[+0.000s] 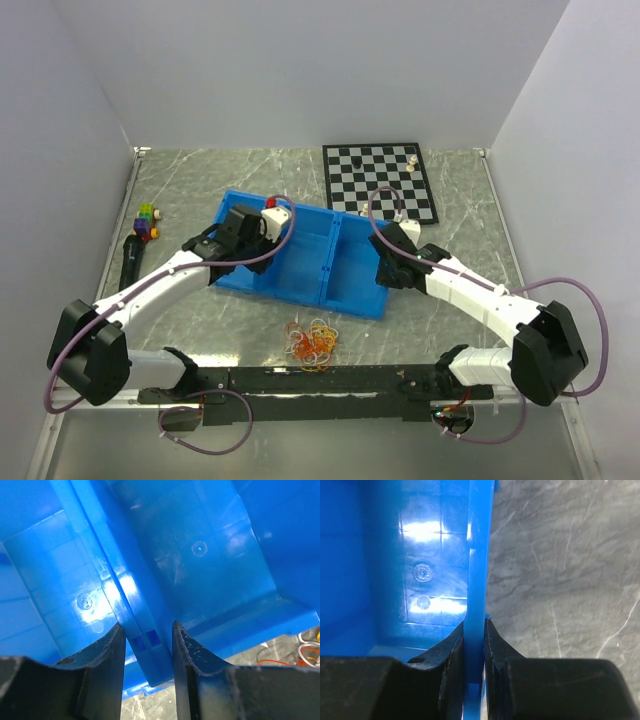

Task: Untangle the cables

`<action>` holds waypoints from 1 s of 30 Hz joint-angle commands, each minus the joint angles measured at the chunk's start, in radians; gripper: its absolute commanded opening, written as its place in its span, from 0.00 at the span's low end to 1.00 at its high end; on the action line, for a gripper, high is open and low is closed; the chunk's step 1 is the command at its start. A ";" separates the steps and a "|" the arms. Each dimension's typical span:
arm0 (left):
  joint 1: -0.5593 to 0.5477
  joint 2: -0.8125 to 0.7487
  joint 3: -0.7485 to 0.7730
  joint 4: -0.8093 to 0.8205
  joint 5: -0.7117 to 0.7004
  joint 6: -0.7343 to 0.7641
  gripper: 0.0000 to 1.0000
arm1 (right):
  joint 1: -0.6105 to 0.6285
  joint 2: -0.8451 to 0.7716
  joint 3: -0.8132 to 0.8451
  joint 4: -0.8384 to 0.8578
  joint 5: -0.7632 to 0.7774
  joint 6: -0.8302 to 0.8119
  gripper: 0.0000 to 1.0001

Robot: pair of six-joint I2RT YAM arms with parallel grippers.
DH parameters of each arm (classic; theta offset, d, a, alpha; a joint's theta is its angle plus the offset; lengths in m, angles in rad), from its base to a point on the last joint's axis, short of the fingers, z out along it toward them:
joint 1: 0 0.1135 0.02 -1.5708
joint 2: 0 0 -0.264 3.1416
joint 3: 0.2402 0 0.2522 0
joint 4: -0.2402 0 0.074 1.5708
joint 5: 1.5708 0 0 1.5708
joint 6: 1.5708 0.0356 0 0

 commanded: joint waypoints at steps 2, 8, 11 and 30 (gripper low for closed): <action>-0.026 -0.061 -0.020 -0.096 0.051 0.150 0.33 | -0.079 0.068 0.021 0.021 0.223 -0.080 0.00; -0.058 -0.096 -0.030 -0.134 0.071 0.135 0.43 | -0.105 0.105 0.041 -0.003 0.237 -0.060 0.00; -0.077 -0.116 -0.039 -0.153 0.075 0.135 0.46 | -0.116 0.082 0.030 -0.003 0.236 -0.048 0.00; -0.141 -0.133 -0.009 -0.220 0.108 0.126 0.68 | -0.148 0.079 0.024 0.004 0.224 -0.074 0.01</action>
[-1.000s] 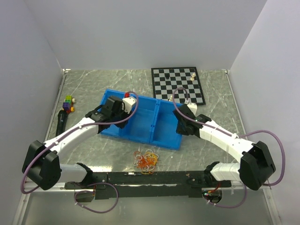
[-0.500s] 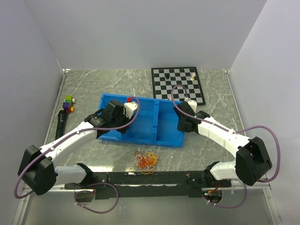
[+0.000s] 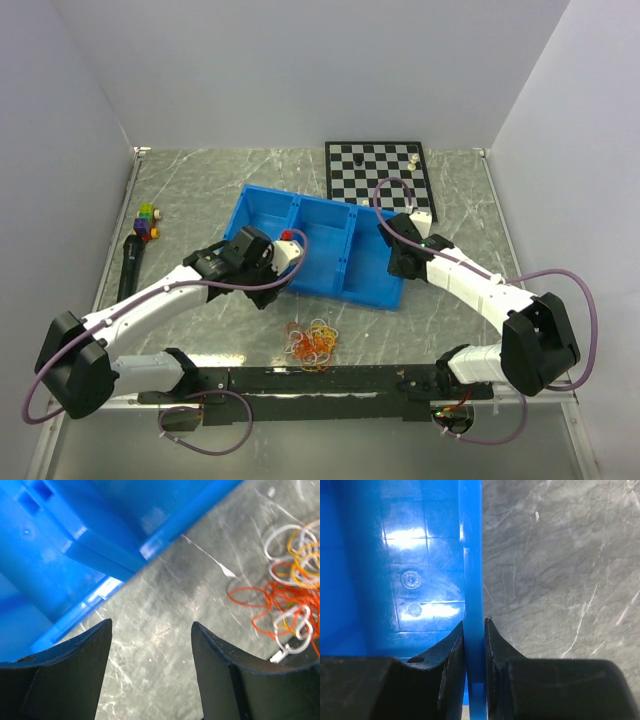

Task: Untangle the cables

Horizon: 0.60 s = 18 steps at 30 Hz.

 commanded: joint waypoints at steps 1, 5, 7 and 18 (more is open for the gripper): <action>-0.001 -0.060 0.051 -0.053 0.067 0.031 0.68 | -0.033 0.003 -0.009 -0.002 0.125 0.009 0.05; -0.001 -0.089 0.048 -0.056 0.049 0.038 0.68 | -0.033 -0.017 -0.030 0.024 0.074 -0.031 0.25; -0.003 -0.097 0.061 -0.058 0.020 0.038 0.69 | -0.033 -0.049 -0.056 0.038 0.057 -0.047 0.39; 0.228 0.020 0.205 0.140 -0.287 -0.015 0.83 | -0.033 -0.135 -0.047 0.027 0.050 -0.064 0.57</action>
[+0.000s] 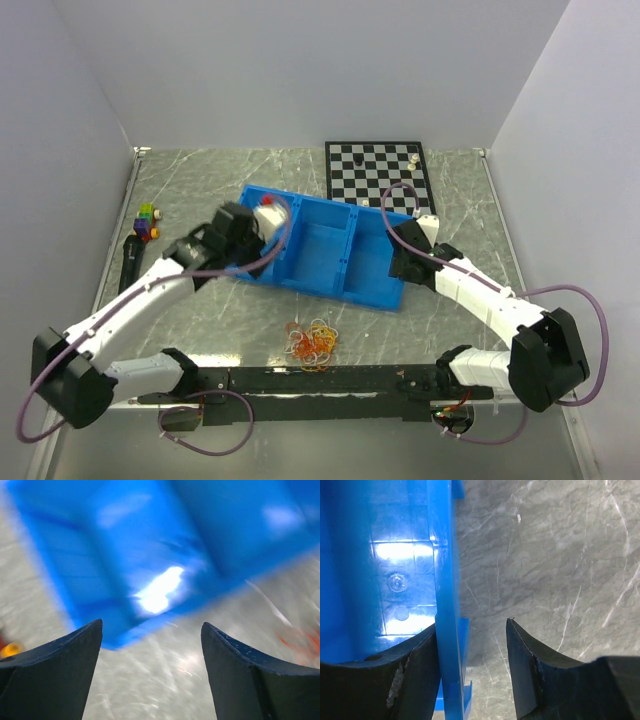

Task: Untangle the cables

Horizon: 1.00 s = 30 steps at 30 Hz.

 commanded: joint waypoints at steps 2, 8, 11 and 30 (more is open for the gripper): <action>0.272 0.147 0.133 0.149 -0.090 -0.050 0.82 | -0.009 -0.053 0.038 -0.006 0.031 -0.026 0.56; 0.386 0.294 0.182 0.178 -0.025 -0.021 0.81 | -0.009 -0.044 0.049 -0.015 0.033 -0.017 0.54; 0.392 0.325 0.166 0.207 -0.001 -0.021 0.81 | -0.010 -0.047 0.040 -0.007 0.028 -0.012 0.52; 0.401 0.219 -0.055 0.186 0.151 0.062 0.41 | -0.010 0.022 0.104 0.008 0.056 -0.046 0.34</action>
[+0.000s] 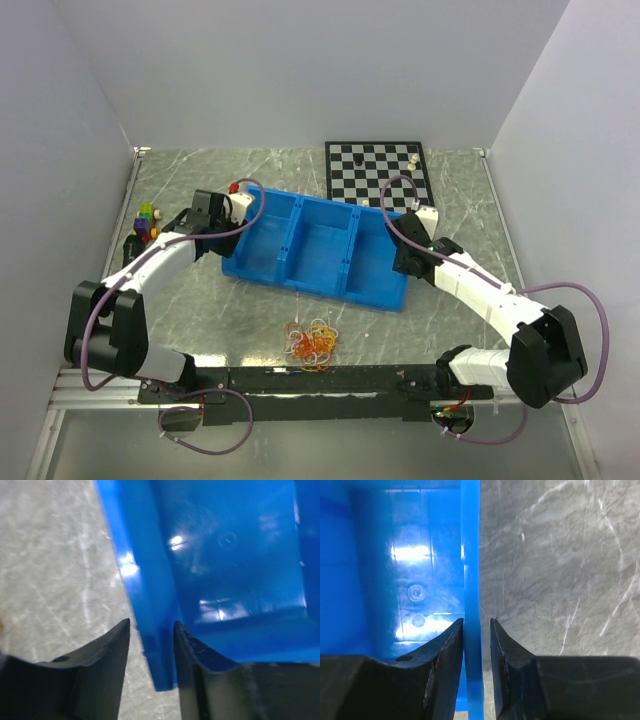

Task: Untangle the cables

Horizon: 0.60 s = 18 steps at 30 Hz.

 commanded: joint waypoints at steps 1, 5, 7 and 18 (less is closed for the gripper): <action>0.005 -0.074 -0.035 -0.018 0.044 0.028 0.37 | -0.009 0.011 0.051 0.016 0.047 -0.032 0.34; 0.007 -0.137 -0.071 -0.052 0.065 0.034 0.31 | -0.010 0.023 0.062 0.027 0.045 -0.048 0.41; 0.005 -0.170 -0.095 -0.062 0.085 0.038 0.31 | -0.010 0.032 0.069 0.031 0.042 -0.053 0.43; 0.007 -0.256 -0.146 -0.153 0.165 0.038 0.49 | -0.012 0.095 0.112 0.051 0.039 -0.082 0.50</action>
